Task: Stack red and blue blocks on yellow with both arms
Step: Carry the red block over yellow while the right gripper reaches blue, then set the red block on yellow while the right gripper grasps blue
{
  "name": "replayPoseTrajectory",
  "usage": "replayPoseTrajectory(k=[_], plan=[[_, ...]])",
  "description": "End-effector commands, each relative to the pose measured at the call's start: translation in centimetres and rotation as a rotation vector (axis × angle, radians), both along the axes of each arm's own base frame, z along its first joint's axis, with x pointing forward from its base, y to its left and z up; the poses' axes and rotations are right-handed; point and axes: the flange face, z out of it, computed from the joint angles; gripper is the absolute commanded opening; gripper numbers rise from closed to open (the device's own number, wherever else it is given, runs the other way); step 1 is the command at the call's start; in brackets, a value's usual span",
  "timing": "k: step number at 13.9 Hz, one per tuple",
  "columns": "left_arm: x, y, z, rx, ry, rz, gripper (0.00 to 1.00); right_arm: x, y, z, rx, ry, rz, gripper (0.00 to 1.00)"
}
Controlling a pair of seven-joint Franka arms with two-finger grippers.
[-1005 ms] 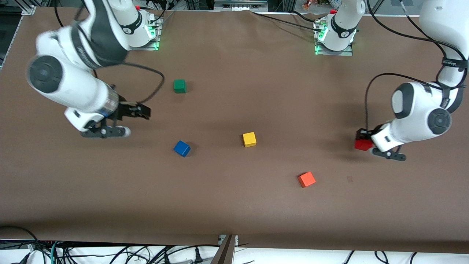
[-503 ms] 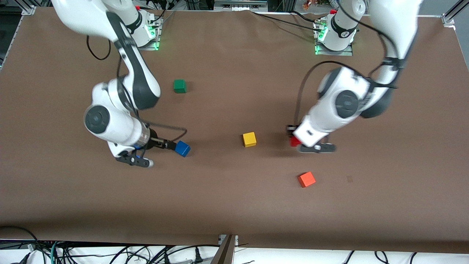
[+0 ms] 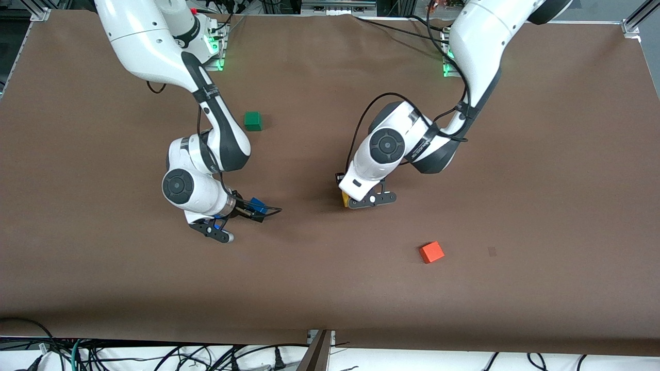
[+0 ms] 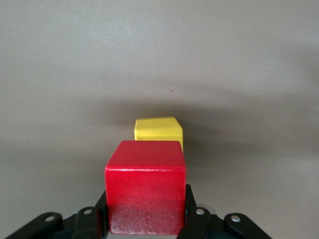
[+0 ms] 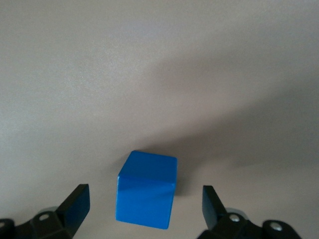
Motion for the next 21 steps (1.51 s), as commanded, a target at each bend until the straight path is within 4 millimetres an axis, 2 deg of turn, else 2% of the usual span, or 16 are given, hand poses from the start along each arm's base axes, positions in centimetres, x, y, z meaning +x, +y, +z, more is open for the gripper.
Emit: replayPoseTrajectory(k=[1,3,5,7,8,9,14,15,16,17,18,20,21], plan=[[0.7,-1.6,-0.7,0.032,-0.048,0.006,0.01,-0.3,-0.3,-1.1,0.012,-0.008,-0.035,1.0],[0.7,-2.2,-1.3,0.036,-0.049,0.034,0.01,-0.6,-0.1,-2.4,0.007,0.011,-0.045,0.98],[0.1,-3.0,-1.5,0.039,-0.047,0.04,0.02,-0.8,0.2,-2.4,0.006,0.018,-0.039,0.88],[-0.2,-3.3,-2.0,0.045,-0.042,0.033,0.02,-0.8,0.2,-2.1,0.008,0.017,-0.022,0.51],[-0.2,-3.1,-2.2,0.048,-0.04,0.034,0.02,-0.9,0.3,-1.6,0.008,0.032,-0.014,0.41],[-0.1,-3.0,-2.2,0.049,-0.043,0.036,0.02,-1.0,0.3,-0.7,0.007,0.048,0.0,0.4],[-0.1,-3.1,-2.0,0.066,-0.062,0.018,0.04,-0.7,-0.7,7.7,0.045,-0.031,0.285,0.4],[-0.1,-3.1,-2.0,0.066,-0.062,0.018,0.06,-0.8,-0.7,8.8,0.046,-0.035,0.343,0.4],[-0.1,-3.0,-2.2,0.069,-0.06,0.019,0.14,-0.7,-0.3,10.2,0.032,-0.05,0.393,0.4],[-0.1,-3.0,-2.1,0.07,-0.063,0.017,0.33,-0.8,0.4,11.0,0.013,-0.043,0.424,0.4],[-0.1,-3.0,-2.0,0.071,-0.062,0.015,0.99,-0.9,1.7,12.3,-0.008,-0.053,0.459,0.4],[0.3,-2.7,-0.8,0.064,-0.069,0.024,1.0,-1.9,4.3,13.0,-0.019,-0.058,0.502,0.4],[0.5,-2.6,0.5,0.059,-0.079,0.028,1.0,-2.0,4.5,13.0,-0.019,-0.059,0.503,0.4]])
